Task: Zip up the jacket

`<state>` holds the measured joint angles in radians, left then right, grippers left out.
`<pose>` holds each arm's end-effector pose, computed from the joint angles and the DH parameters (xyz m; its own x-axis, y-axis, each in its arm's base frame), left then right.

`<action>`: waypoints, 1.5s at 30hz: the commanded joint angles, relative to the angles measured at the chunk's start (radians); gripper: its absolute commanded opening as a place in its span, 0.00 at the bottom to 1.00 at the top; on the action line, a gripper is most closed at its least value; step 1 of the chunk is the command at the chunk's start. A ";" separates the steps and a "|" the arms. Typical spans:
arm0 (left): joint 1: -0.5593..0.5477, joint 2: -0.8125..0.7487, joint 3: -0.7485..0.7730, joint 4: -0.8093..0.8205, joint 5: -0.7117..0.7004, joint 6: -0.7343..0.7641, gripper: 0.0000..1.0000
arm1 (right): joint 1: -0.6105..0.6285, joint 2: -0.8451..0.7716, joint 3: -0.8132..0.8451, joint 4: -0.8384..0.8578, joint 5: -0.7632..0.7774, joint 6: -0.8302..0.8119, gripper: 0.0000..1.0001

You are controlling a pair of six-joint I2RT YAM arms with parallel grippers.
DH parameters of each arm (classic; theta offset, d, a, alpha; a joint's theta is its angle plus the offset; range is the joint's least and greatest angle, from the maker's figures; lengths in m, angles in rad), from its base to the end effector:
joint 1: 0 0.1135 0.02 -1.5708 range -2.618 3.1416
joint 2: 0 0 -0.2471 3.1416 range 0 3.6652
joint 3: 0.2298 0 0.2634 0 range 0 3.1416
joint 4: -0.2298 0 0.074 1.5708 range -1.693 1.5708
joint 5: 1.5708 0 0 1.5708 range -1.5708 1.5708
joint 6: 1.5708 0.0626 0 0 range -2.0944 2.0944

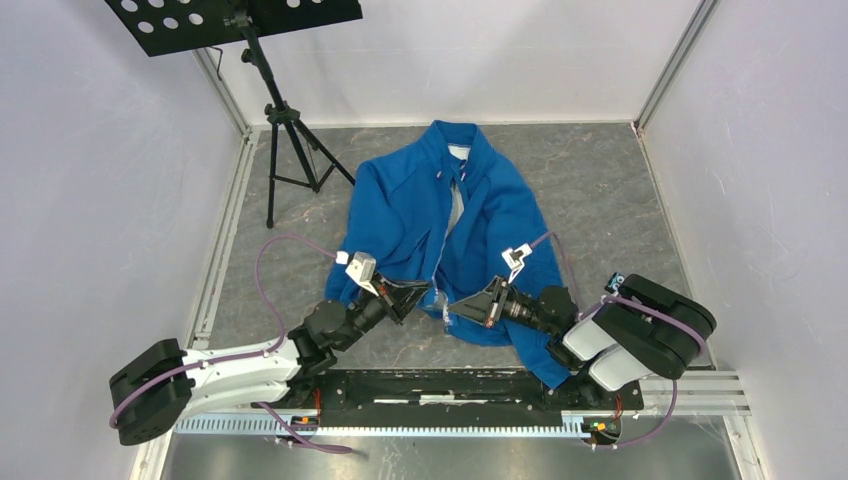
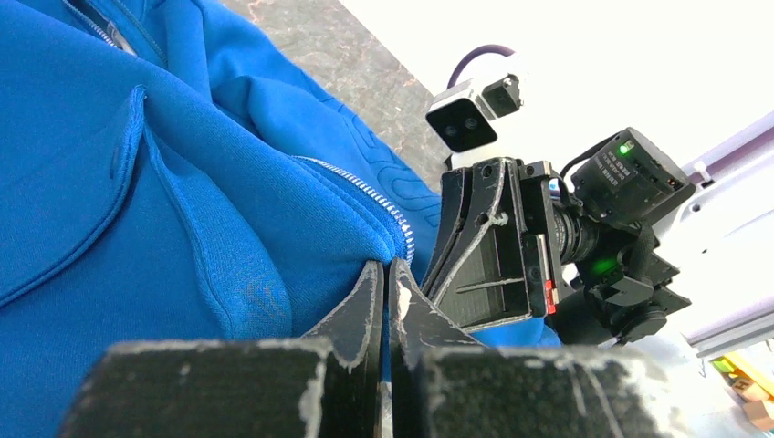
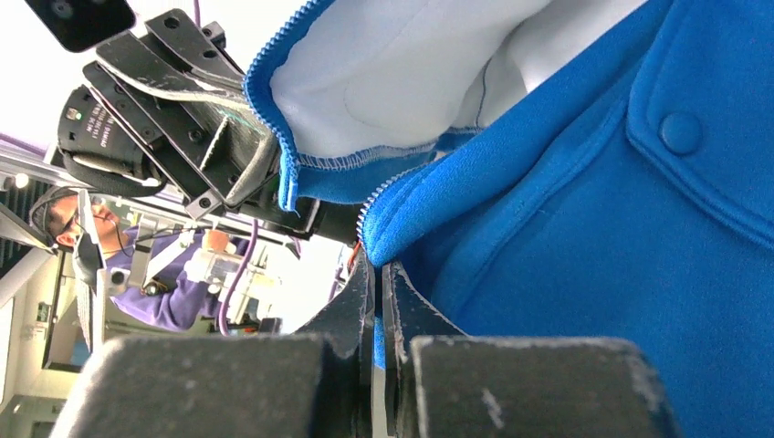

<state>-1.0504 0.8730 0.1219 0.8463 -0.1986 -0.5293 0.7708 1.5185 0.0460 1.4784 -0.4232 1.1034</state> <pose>0.1223 -0.1886 0.1845 -0.3394 -0.4034 -0.8498 0.6738 0.5262 -0.5188 0.1421 0.1738 0.1117 -0.8282 0.3303 -0.4527 -0.4227 0.1621 0.8916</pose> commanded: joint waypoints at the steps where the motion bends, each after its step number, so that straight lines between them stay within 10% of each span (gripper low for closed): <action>1: -0.003 -0.003 0.020 0.156 0.025 0.034 0.02 | 0.002 -0.042 0.012 0.479 0.059 0.029 0.00; 45: -0.003 0.056 0.041 0.293 -0.050 -0.026 0.02 | 0.002 -0.171 0.102 0.480 0.091 0.038 0.00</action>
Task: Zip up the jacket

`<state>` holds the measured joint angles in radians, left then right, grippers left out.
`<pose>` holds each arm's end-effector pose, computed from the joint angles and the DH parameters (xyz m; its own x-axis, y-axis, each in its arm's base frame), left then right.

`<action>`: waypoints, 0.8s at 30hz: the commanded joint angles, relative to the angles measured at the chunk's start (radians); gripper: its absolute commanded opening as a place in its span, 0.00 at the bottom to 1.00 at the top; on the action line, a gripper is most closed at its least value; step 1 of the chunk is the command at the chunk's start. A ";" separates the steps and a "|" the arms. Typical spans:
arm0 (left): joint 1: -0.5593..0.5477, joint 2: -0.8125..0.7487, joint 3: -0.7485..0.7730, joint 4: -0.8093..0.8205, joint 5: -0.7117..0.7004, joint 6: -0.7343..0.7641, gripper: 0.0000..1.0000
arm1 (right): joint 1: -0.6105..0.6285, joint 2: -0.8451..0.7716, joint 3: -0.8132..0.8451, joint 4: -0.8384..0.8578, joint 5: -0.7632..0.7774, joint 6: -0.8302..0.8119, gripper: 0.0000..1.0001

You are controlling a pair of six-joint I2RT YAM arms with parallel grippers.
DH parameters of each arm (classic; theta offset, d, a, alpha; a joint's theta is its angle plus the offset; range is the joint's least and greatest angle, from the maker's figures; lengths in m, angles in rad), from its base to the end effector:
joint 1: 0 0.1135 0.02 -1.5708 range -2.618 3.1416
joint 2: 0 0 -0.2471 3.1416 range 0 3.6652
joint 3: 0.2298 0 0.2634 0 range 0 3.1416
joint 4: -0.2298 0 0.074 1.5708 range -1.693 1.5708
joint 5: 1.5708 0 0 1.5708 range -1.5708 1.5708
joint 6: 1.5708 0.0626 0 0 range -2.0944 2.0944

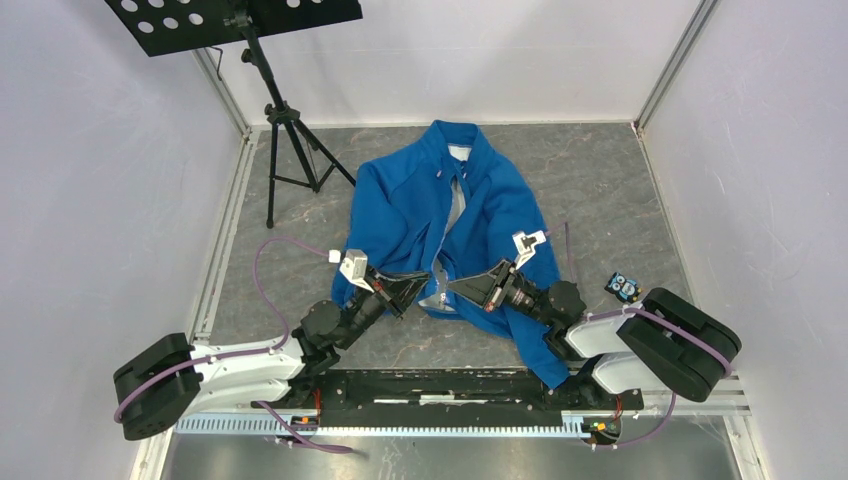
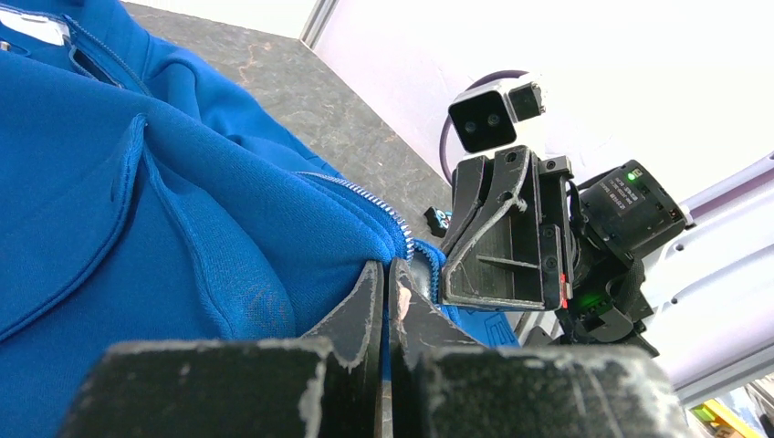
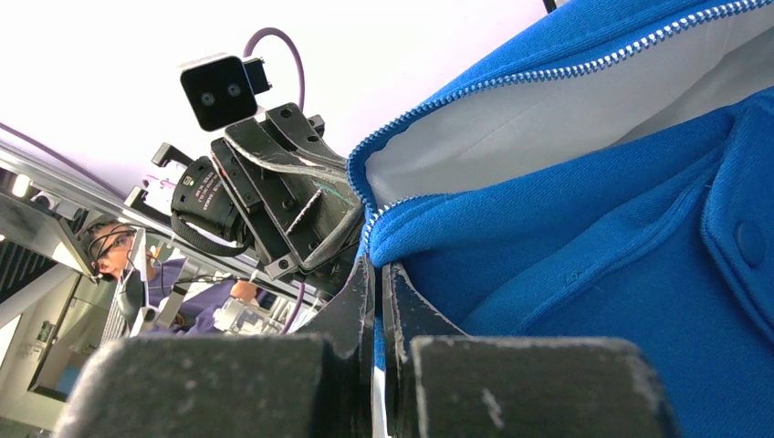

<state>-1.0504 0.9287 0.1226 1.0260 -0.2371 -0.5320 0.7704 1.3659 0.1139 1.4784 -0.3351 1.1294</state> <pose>0.1244 -0.1875 0.1973 -0.2765 -0.5091 -0.8151 0.6836 0.4919 -0.5392 0.1556 0.1797 0.1606 -0.7338 0.4778 -0.4830 -0.5249 0.0528 0.8495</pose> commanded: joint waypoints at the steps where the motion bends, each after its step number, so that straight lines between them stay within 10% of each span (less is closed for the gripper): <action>1: -0.003 0.001 0.040 0.118 -0.010 -0.025 0.02 | 0.003 -0.019 0.035 0.480 0.003 0.014 0.00; 24: -0.003 0.007 0.049 0.140 -0.003 -0.045 0.02 | 0.003 -0.016 0.057 0.479 0.009 0.019 0.00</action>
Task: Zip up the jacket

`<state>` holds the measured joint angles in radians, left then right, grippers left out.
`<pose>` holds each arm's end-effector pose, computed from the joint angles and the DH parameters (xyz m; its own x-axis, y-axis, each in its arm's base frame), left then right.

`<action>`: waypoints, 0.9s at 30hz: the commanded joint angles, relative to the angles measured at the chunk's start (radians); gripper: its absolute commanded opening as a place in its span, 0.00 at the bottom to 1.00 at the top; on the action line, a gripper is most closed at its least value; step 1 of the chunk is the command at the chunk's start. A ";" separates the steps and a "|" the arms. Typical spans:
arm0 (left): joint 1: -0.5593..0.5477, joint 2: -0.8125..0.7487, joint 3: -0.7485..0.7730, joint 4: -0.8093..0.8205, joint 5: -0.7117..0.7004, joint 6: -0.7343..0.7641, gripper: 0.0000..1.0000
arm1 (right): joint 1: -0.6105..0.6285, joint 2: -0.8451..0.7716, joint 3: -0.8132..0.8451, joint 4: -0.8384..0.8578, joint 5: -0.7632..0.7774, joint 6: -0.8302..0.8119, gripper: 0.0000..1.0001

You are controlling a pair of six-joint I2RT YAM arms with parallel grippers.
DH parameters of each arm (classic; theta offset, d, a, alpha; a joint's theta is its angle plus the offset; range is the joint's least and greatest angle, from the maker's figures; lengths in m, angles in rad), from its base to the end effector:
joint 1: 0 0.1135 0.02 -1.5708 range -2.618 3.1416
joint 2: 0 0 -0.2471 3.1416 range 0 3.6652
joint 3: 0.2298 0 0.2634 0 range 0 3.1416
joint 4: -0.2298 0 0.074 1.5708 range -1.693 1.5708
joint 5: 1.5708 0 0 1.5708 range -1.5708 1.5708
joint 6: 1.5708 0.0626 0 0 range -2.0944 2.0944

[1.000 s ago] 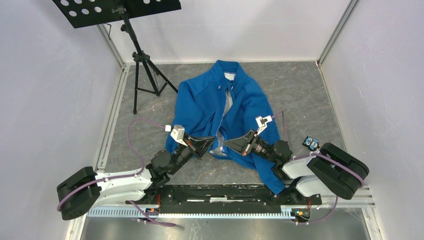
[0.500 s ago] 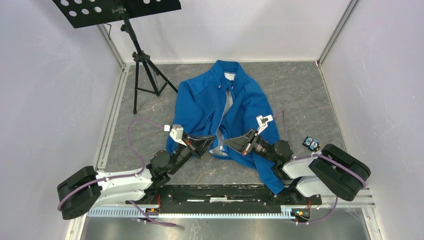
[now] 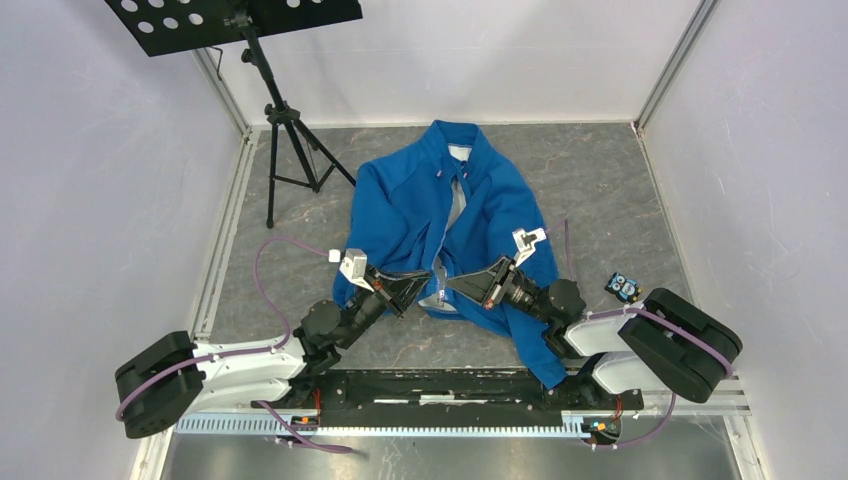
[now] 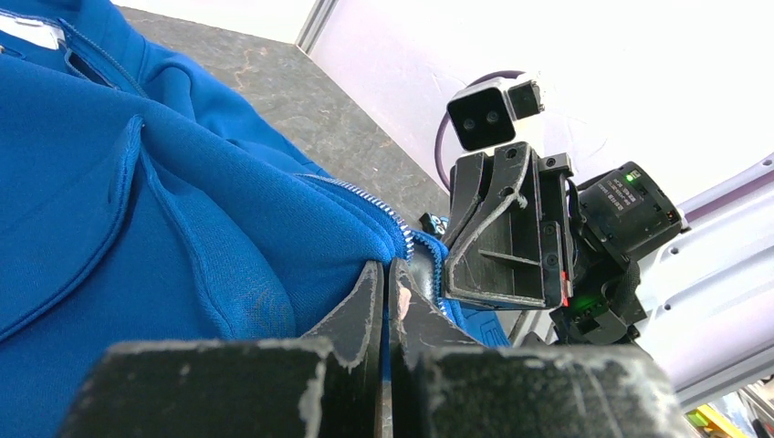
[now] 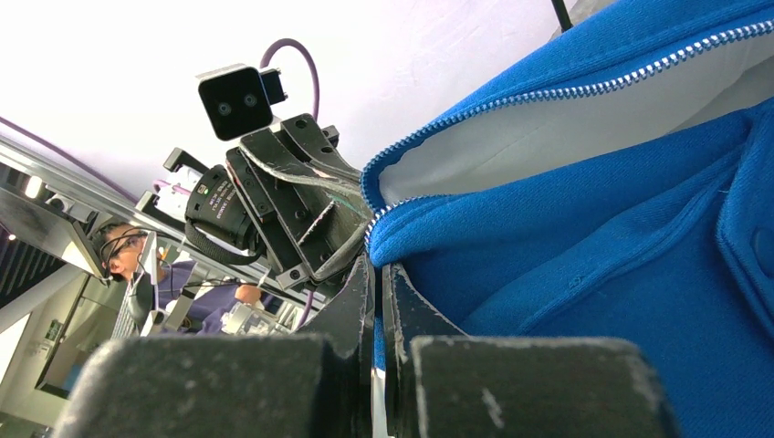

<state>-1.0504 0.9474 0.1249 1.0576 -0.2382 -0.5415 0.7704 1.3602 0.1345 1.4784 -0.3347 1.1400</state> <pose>0.1249 -0.1882 0.1984 -0.2765 -0.5248 -0.8050 0.6844 0.4805 -0.5483 0.1582 0.1822 0.1674 -0.7301 0.4873 -0.4790 -0.5330 0.0323 0.8455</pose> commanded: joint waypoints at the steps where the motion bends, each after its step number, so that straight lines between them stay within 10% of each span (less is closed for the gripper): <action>1: -0.003 -0.013 0.047 0.108 0.000 -0.036 0.02 | 0.002 -0.009 0.040 0.480 0.008 0.009 0.00; 27: -0.003 -0.002 0.022 0.169 0.038 -0.089 0.02 | 0.002 0.035 0.107 0.479 0.043 -0.006 0.00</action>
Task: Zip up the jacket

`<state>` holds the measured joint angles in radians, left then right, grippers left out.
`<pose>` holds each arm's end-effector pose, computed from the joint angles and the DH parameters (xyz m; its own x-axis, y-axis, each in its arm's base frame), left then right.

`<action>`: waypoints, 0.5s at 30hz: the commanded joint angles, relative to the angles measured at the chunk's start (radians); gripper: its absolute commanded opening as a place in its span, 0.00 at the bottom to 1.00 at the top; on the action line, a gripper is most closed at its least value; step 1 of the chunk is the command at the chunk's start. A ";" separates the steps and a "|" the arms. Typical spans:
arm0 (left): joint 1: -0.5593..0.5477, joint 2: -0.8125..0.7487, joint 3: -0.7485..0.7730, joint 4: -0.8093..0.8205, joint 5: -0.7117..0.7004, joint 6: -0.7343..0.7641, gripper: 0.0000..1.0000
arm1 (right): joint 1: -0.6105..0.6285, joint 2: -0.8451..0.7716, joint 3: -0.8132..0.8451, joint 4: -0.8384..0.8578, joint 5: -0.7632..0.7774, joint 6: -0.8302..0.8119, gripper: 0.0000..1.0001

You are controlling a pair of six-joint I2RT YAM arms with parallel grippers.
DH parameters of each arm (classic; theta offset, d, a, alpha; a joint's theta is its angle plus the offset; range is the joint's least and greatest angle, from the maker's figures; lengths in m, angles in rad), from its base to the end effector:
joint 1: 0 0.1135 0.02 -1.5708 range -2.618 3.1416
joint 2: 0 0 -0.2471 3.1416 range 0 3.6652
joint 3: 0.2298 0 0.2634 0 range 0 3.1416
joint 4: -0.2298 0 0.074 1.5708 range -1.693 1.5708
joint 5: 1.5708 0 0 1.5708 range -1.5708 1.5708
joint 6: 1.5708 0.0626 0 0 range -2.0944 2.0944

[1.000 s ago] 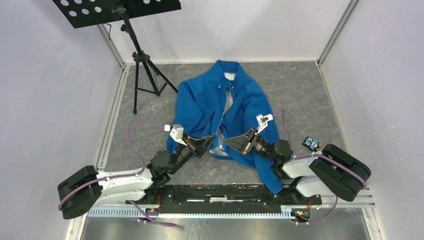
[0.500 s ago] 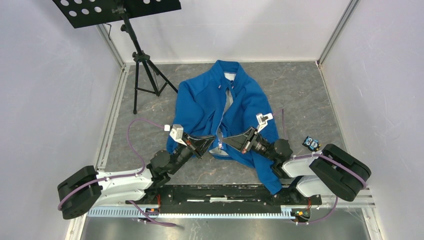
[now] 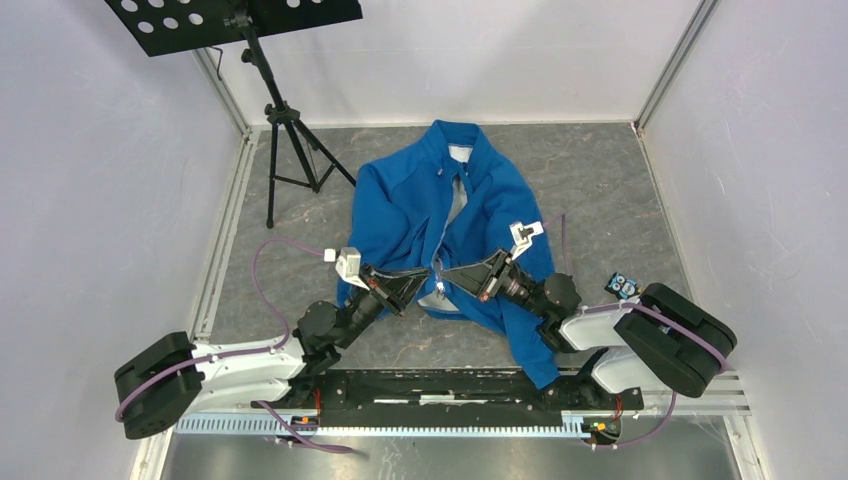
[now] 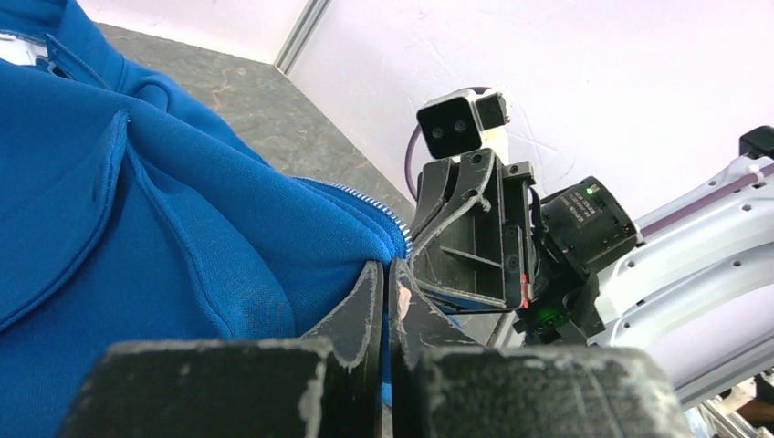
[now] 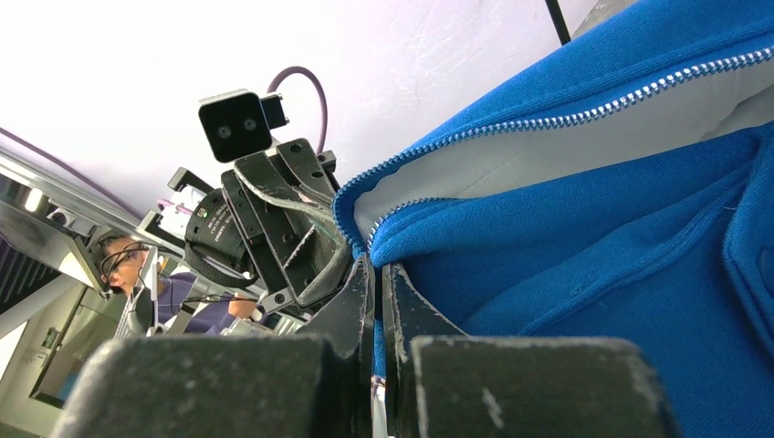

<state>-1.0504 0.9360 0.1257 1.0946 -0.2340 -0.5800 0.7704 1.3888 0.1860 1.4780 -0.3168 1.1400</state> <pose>0.1236 -0.1864 0.2058 -0.2852 -0.5744 -0.7672 0.6898 0.4327 -0.5804 0.1673 0.1895 0.1751 -0.7154 0.5089 -0.4788 -0.5434 0.0256 0.8391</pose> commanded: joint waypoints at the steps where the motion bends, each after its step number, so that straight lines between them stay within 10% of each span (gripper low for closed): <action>1: -0.003 0.011 0.023 0.133 0.037 -0.053 0.02 | 0.003 0.004 0.057 0.479 0.029 -0.009 0.00; 15: -0.003 0.047 -0.003 0.197 -0.060 -0.201 0.02 | 0.049 -0.034 0.055 0.482 0.097 -0.196 0.00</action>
<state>-1.0485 0.9802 0.1257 1.1595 -0.2504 -0.6785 0.7952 1.4017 0.2096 1.4773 -0.2691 1.0508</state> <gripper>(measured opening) 0.039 0.018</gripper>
